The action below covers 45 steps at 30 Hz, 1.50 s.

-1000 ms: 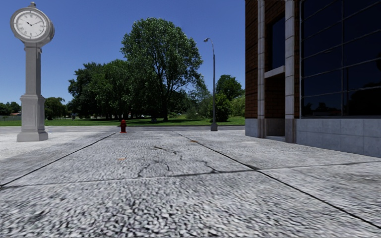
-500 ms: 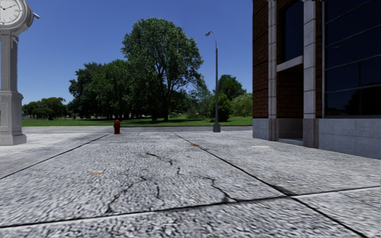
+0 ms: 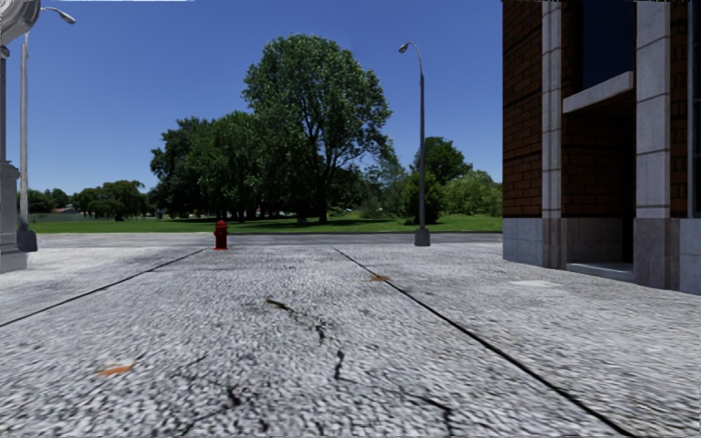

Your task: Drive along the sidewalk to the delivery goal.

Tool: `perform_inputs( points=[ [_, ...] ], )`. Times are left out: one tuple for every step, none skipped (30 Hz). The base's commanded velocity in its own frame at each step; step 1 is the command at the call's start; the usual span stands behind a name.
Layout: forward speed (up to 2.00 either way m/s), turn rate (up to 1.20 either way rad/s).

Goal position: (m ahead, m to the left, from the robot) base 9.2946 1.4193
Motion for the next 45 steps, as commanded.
perform_inputs(
  points=[
    [2.00, 0.27],
    [2.00, 0.27],
    [2.00, 0.27],
    [2.00, 0.27],
    [2.00, 0.27],
    [2.00, 0.27],
    [2.00, 0.27],
    [2.00, 0.27],
    [2.00, 0.27],
    [2.00, 0.27],
    [2.00, 0.27],
    [2.00, 0.27],
    [2.00, 0.27],
    [2.00, 0.27],
    [2.00, 0.27],
    [2.00, 0.27],
    [2.00, 0.27],
    [2.00, 0.27],
    [2.00, 0.27],
    [2.00, 0.27],
    [2.00, 0.27],
    [2.00, 0.27],
    [2.00, 0.27],
    [2.00, 0.27],
    [2.00, 0.27],
    [2.00, 0.27],
    [2.00, 0.27],
    [2.00, 0.27],
    [2.00, 0.27],
    [2.00, 0.27],
    [2.00, 0.27],
    [2.00, 0.27],
    [2.00, 0.27],
    [2.00, 0.27],
    [2.00, 0.22],
    [2.00, 0.00],
    [2.00, 0.00],
    [2.00, 0.00],
    [2.00, 0.00],
    [2.00, 0.00],
    [2.00, 0.00],
    [2.00, 0.00],
    [2.00, 0.00],
    [2.00, 0.00],
    [2.00, 0.00]
  ],
)
